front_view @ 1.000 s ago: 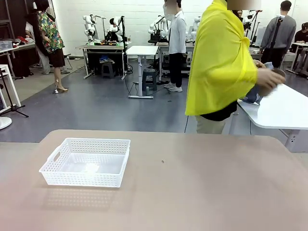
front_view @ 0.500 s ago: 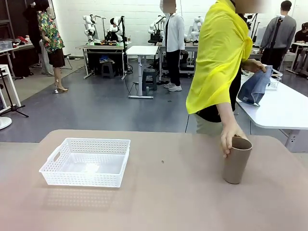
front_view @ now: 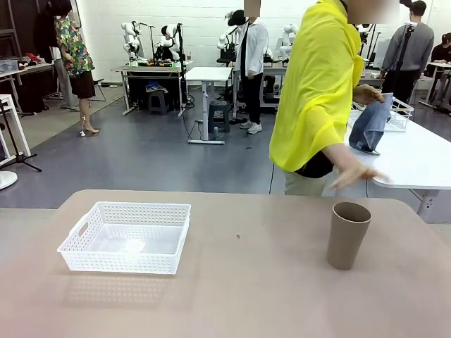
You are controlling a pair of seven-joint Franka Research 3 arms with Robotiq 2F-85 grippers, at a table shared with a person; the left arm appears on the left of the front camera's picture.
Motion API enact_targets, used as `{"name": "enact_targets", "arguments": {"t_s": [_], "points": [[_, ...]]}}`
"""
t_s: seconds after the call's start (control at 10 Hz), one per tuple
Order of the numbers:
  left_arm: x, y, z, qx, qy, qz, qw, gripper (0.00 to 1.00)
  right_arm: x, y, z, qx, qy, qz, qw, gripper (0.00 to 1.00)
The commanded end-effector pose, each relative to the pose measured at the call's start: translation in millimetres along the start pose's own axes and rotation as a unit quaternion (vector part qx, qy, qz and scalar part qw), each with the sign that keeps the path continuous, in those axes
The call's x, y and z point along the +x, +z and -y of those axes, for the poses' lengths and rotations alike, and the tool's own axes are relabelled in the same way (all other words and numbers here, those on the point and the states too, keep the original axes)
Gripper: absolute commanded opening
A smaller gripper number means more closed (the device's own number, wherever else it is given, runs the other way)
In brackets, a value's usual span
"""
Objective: Clean and organize the cups into the basket.
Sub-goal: Pick up the Organizing basket and move it to the center of the table, then pick up the Reusable plastic cup from the right side of the table and place it inside the Organizing basket.
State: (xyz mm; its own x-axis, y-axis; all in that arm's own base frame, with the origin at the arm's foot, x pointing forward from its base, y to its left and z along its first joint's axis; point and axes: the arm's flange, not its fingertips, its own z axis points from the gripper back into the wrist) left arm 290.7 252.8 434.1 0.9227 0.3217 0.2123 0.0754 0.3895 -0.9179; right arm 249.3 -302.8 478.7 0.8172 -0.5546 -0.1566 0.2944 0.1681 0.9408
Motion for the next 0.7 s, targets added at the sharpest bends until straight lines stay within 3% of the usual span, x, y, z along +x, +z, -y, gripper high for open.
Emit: {"name": "enact_targets", "arguments": {"t_s": [0.0,0.1,0.3,0.5,0.6], "points": [[-1.2,0.4,0.4,-0.007,0.001,0.004,1.000,1.00,1.1,0.4,1.4,0.014,0.004,0.001,1.000,1.00],[0.0,0.0,0.0,0.000,0.000,0.000,1.000,1.00,0.0,0.0,0.0,0.000,0.000,0.000,1.000,1.00],[27.6,-28.5,31.3,0.090,-0.053,-0.012,0.994,1.00,8.4,-40.1,-25.1,0.005,0.103,-0.045,0.994,1.00],[44.3,-59.4,72.8,0.175,-0.088,-0.051,0.979,1.00,23.3,-92.3,-29.8,-0.029,0.271,-0.096,0.957,1.00],[47.7,-79.0,88.8,0.221,-0.104,-0.079,0.967,1.00,28.8,-118.6,-28.2,-0.055,0.342,-0.095,0.933,1.00]]}}
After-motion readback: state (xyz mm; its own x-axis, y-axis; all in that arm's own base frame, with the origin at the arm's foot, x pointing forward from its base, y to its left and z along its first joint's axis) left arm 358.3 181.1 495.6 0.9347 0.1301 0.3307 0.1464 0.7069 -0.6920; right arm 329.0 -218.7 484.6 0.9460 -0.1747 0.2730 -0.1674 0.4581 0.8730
